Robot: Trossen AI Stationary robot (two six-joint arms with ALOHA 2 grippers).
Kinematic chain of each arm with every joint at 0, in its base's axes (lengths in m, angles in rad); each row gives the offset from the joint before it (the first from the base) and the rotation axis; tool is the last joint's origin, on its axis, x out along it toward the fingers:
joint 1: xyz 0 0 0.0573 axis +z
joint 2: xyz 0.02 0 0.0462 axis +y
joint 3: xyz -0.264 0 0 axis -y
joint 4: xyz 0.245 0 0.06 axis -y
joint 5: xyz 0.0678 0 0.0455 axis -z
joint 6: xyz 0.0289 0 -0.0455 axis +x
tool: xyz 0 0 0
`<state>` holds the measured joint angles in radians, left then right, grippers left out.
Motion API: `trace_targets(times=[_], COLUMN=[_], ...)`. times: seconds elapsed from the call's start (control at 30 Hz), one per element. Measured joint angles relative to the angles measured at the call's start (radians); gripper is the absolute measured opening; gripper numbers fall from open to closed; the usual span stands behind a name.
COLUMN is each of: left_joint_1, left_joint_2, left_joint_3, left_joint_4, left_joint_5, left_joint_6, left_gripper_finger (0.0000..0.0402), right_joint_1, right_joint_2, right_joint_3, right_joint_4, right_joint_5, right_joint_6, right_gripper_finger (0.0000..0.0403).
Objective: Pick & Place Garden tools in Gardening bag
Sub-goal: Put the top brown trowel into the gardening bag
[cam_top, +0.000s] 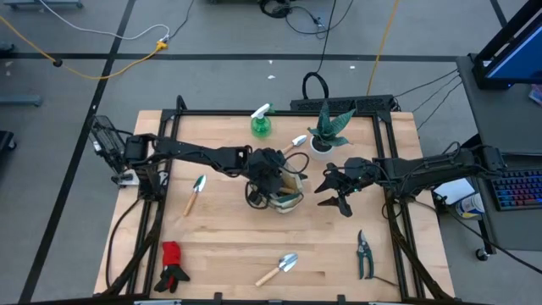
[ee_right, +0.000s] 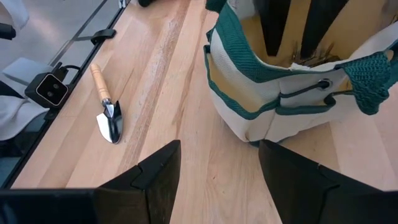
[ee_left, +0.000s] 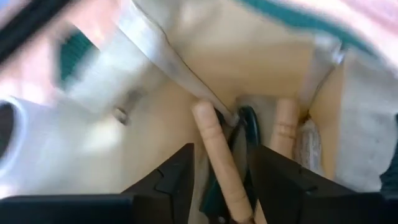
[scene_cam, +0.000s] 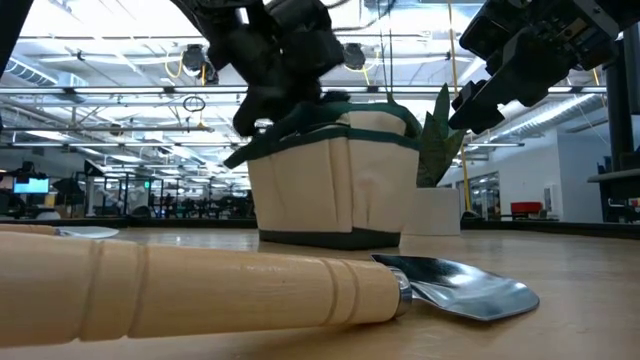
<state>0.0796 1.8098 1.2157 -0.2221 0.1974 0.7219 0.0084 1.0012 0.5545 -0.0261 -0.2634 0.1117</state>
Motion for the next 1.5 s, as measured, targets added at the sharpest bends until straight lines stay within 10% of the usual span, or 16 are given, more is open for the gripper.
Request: trace_targets(times=[1.07, 1.5], left_joint_1=[-0.081, -0.086], left_joint_2=[-0.129, -0.215], left_joint_3=[0.001, 0.000], left_joint_4=[0.015, -0.014], left_joint_5=[-0.139, -0.151], left_joint_6=[-0.065, -0.105], left_gripper_finger=[0.0152, 0.0152], right_joint_1=[0.036, 0.195], right_joint_2=[0.000, 0.000], right_joint_3=[-0.064, -0.064], right_joint_4=[0.010, 0.002], right_joint_5=[0.015, 0.347], right_joint_6=[0.086, 0.146], right_gripper_finger=[0.0210, 0.0210])
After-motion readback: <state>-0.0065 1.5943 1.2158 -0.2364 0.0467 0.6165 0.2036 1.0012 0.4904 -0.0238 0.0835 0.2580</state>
